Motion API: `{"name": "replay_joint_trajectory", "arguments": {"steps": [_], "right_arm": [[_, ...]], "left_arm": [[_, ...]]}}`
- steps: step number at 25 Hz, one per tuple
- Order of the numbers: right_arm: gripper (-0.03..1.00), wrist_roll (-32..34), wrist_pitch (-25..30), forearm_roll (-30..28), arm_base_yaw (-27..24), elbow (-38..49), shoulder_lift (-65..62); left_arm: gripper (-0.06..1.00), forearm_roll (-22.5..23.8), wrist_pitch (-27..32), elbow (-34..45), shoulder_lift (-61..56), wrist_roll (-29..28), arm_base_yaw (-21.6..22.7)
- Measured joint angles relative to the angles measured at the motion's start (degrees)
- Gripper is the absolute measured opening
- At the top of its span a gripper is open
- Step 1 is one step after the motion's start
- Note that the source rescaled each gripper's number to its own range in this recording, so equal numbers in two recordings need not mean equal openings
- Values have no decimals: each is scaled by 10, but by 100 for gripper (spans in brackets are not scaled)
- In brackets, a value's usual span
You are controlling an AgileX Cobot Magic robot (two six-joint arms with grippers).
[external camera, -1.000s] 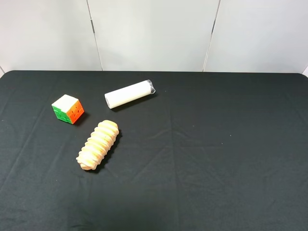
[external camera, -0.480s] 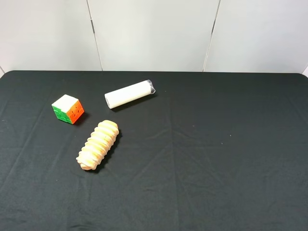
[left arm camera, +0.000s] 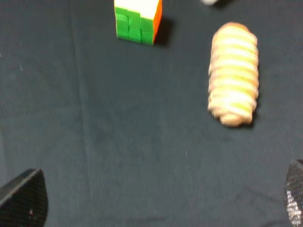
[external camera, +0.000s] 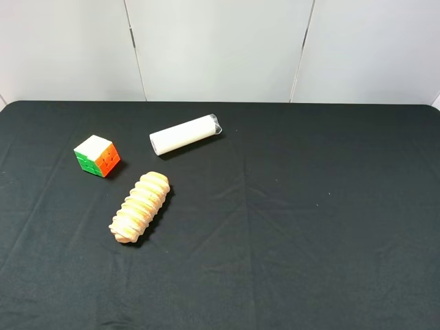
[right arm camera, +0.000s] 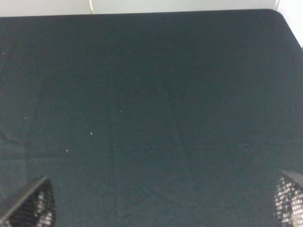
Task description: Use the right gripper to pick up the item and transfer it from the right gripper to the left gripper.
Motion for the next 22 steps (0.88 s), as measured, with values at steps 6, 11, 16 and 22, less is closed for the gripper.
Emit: {"name": "replay_joint_trajectory", "arguments": {"steps": [6, 11, 16, 22], "right_arm": [[100, 0, 0, 0, 0, 0, 0], [100, 0, 0, 0, 0, 0, 0], [100, 0, 0, 0, 0, 0, 0], [100, 0, 0, 0, -9, 0, 0]], "left_arm": [[100, 0, -2, 1, -6, 0, 0], [100, 0, -2, 1, -6, 0, 0], [100, 0, -2, 1, -6, 0, 2], [100, 0, -4, 1, -19, 0, 40]]}}
